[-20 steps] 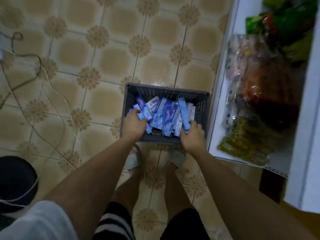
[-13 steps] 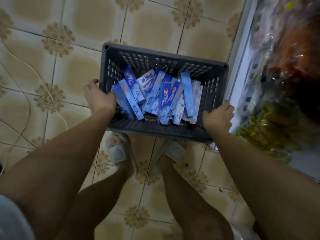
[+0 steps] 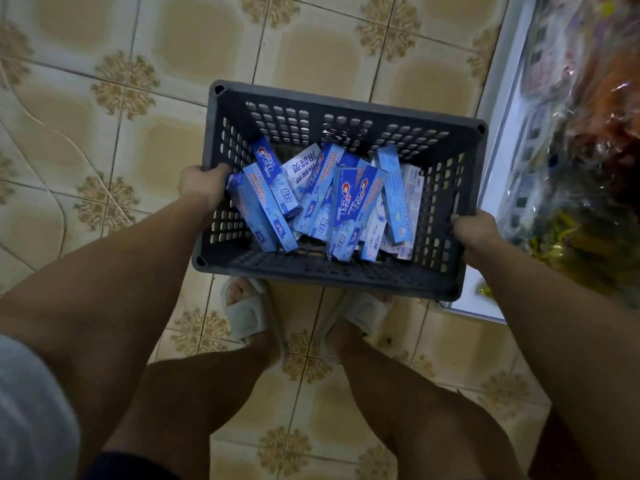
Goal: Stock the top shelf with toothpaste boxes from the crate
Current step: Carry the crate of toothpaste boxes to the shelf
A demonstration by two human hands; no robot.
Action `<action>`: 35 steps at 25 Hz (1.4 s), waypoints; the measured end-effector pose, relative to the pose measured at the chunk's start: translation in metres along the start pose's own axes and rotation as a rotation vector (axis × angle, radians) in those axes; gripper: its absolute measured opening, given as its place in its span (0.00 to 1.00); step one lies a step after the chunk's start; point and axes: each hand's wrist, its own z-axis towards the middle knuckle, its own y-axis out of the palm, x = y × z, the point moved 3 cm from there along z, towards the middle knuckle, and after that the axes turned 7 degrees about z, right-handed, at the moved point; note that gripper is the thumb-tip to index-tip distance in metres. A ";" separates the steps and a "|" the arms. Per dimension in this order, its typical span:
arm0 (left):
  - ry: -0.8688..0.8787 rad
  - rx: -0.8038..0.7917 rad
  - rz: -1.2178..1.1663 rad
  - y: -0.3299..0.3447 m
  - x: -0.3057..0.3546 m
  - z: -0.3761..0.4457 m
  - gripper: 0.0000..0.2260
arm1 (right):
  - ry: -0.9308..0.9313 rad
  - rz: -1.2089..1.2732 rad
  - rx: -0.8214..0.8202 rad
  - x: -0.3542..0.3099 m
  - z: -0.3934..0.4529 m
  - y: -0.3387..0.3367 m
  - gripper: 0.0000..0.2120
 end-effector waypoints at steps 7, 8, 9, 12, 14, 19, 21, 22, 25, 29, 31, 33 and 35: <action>0.024 0.033 -0.051 -0.106 0.068 -0.100 0.11 | -0.001 -0.091 -0.049 -0.077 -0.115 -0.070 0.13; 0.033 0.039 -0.043 -0.132 0.087 -0.119 0.12 | -0.013 -0.099 -0.050 -0.096 -0.141 -0.087 0.12; 0.046 0.049 -0.039 -0.157 0.104 -0.136 0.14 | -0.038 -0.089 -0.043 -0.115 -0.166 -0.102 0.13; 0.154 0.042 -0.031 -0.227 0.173 -0.195 0.19 | -0.134 -0.002 0.012 -0.172 -0.244 -0.152 0.18; 0.218 0.007 -0.038 -0.272 0.218 -0.239 0.12 | -0.195 0.038 0.020 -0.208 -0.296 -0.188 0.17; 0.390 0.036 -0.091 -0.381 0.309 -0.313 0.19 | -0.436 0.006 0.056 -0.316 -0.395 -0.263 0.16; 0.449 0.080 -0.143 -0.422 0.346 -0.347 0.20 | -0.537 -0.029 0.099 -0.359 -0.444 -0.292 0.16; 0.481 0.090 -0.153 -0.438 0.364 -0.363 0.16 | -0.565 -0.039 0.119 -0.375 -0.465 -0.305 0.17; 0.565 0.104 -0.161 -0.486 0.412 -0.409 0.06 | -0.631 -0.048 0.198 -0.418 -0.531 -0.338 0.18; 0.640 0.134 -0.172 -0.539 0.456 -0.437 0.06 | -0.713 -0.062 0.324 -0.461 -0.590 -0.371 0.14; 0.672 0.134 -0.169 -0.554 0.471 -0.444 0.05 | -0.717 -0.086 0.363 -0.476 -0.607 -0.379 0.13; 0.692 0.140 -0.157 -0.563 0.484 -0.448 0.06 | -0.709 -0.120 0.411 -0.486 -0.618 -0.383 0.13; 0.701 0.163 -0.146 -0.567 0.498 -0.448 0.10 | -0.695 -0.144 0.454 -0.496 -0.618 -0.386 0.14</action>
